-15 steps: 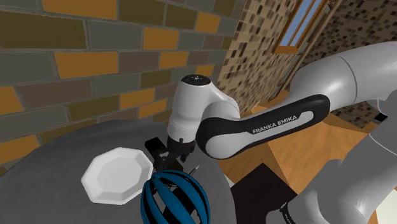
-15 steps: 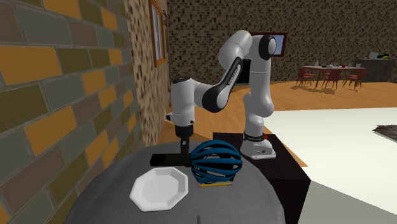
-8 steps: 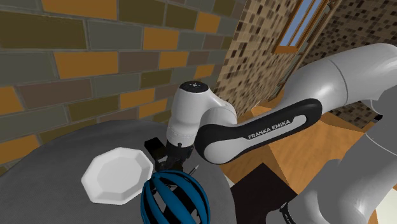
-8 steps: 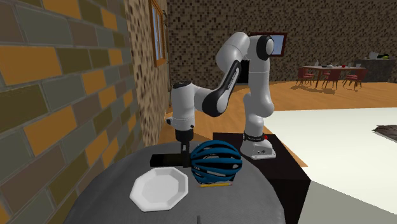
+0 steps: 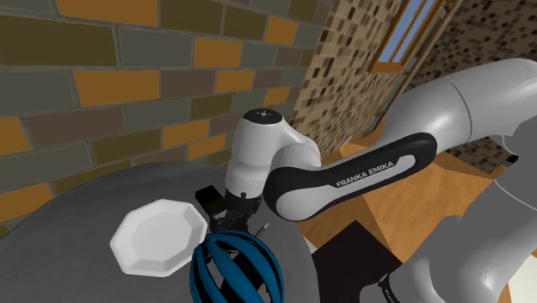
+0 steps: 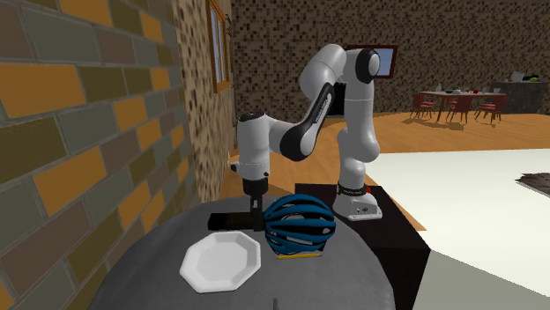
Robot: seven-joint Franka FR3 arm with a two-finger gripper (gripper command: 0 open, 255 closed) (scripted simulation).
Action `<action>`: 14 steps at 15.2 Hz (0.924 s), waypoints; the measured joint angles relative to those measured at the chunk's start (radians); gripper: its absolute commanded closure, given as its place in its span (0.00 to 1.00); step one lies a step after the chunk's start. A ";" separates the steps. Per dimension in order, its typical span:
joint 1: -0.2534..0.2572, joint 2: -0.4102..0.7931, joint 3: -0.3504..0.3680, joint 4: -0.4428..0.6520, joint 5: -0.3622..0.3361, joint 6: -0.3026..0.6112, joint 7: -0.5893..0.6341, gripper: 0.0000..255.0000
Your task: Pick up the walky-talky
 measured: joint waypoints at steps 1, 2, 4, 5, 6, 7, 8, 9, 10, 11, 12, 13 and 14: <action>-0.001 -0.007 0.000 0.002 0.005 -0.008 -0.005 1.00; -0.001 -0.014 0.001 0.008 0.011 -0.020 -0.007 1.00; -0.003 -0.030 0.002 0.015 0.021 -0.041 -0.015 1.00; -0.004 -0.041 0.002 0.022 0.030 -0.057 -0.021 1.00; -0.004 -0.046 0.002 0.031 0.033 -0.070 -0.022 1.00; -0.005 -0.056 0.002 0.034 0.039 -0.082 -0.026 1.00; -0.006 -0.067 0.001 0.040 0.046 -0.097 -0.034 1.00; -0.007 -0.076 0.001 0.044 0.052 -0.110 -0.037 1.00; -0.008 -0.085 0.000 0.052 0.057 -0.124 -0.042 1.00; -0.008 -0.090 0.000 0.058 0.061 -0.135 -0.044 1.00; -0.008 -0.098 0.000 0.066 0.065 -0.150 -0.046 1.00; -0.008 -0.106 -0.001 0.075 0.070 -0.165 -0.049 1.00; -0.009 -0.111 -0.002 0.086 0.073 -0.180 -0.052 1.00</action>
